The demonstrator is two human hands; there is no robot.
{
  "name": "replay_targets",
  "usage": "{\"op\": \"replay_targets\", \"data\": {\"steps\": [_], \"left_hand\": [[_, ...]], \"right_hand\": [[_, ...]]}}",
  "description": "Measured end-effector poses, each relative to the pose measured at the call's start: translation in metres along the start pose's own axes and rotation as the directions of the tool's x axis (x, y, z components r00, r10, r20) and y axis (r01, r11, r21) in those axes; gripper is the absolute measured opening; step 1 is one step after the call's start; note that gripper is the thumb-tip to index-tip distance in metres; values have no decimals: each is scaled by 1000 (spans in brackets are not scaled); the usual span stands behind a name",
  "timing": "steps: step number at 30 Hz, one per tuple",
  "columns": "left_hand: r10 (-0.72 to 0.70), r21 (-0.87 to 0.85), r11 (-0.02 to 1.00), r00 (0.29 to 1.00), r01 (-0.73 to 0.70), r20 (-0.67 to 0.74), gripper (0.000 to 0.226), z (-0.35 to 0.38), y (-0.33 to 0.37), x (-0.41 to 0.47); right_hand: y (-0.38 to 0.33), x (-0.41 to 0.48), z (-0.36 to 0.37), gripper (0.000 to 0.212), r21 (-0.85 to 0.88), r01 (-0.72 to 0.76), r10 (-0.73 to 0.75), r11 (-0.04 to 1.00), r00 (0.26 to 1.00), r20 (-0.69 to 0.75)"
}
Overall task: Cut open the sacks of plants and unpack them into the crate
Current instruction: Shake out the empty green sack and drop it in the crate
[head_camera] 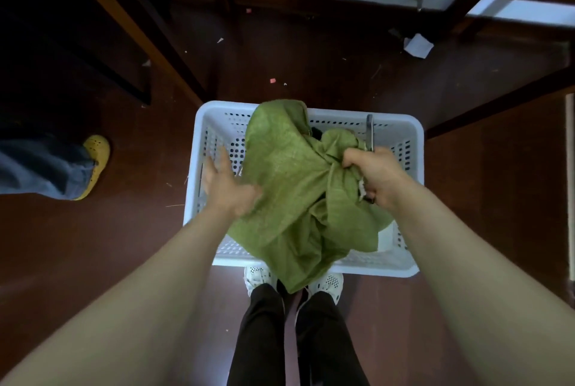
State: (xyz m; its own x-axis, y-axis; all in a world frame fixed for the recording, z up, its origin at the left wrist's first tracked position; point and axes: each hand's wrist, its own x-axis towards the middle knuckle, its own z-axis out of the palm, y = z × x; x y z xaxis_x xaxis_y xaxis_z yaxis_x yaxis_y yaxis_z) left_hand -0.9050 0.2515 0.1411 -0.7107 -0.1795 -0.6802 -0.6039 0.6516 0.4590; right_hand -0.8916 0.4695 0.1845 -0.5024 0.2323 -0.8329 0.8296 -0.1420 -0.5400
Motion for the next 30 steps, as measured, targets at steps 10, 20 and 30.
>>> {"op": "replay_targets", "data": {"steps": [10,20,30], "left_hand": [[-39,-456,875,963,162,267,39,20,26,-41],[238,-493,860,958,-132,158,37,-55,99,-108],[454,-417,805,891,-422,-24,49,-130,158,-175]], "right_hand": [[-20,-16,-42,94,-443,68,4,894,987,159],[-77,-116,-54,15,-789,241,-491,565,867,-87],[-142,-221,-79,20,-657,410,-656,633,735,-173]]}}
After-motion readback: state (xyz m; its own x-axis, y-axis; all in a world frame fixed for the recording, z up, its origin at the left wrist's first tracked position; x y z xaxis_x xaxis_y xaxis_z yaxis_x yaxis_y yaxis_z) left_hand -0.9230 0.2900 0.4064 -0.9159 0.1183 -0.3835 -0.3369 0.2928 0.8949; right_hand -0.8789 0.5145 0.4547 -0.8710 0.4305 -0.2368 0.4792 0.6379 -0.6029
